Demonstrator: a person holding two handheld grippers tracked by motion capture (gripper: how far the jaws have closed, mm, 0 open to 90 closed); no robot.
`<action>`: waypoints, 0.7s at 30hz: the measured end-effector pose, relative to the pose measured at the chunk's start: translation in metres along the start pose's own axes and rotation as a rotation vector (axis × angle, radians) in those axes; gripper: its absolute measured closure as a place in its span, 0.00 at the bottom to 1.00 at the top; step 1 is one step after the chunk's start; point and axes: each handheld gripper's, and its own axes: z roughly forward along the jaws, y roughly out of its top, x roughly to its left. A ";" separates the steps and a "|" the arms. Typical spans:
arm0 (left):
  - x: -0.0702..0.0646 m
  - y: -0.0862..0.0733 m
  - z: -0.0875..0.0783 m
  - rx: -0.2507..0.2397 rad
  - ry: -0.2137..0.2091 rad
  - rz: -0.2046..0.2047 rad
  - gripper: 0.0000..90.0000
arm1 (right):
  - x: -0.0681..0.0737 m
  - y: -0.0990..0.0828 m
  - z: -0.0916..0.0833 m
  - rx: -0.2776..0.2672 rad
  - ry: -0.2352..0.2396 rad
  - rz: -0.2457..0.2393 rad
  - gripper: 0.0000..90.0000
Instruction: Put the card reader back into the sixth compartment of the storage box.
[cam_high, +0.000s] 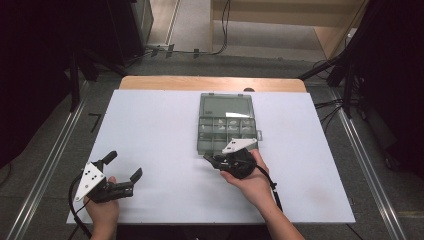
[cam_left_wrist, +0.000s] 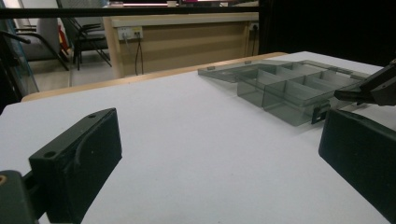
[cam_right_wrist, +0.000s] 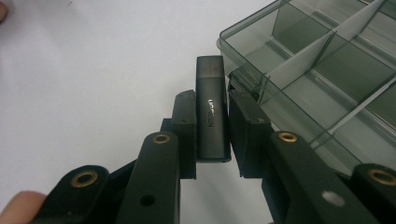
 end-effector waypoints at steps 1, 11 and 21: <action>0.000 0.000 0.000 0.000 0.000 0.000 0.00 | 0.000 0.000 0.000 0.000 -0.002 0.001 0.79; 0.000 0.000 0.000 0.000 0.000 0.000 0.00 | -0.003 0.004 -0.003 -0.002 -0.009 -0.002 0.79; 0.000 0.000 0.000 0.000 0.000 0.000 0.00 | -0.006 0.007 -0.006 -0.009 -0.019 0.005 0.79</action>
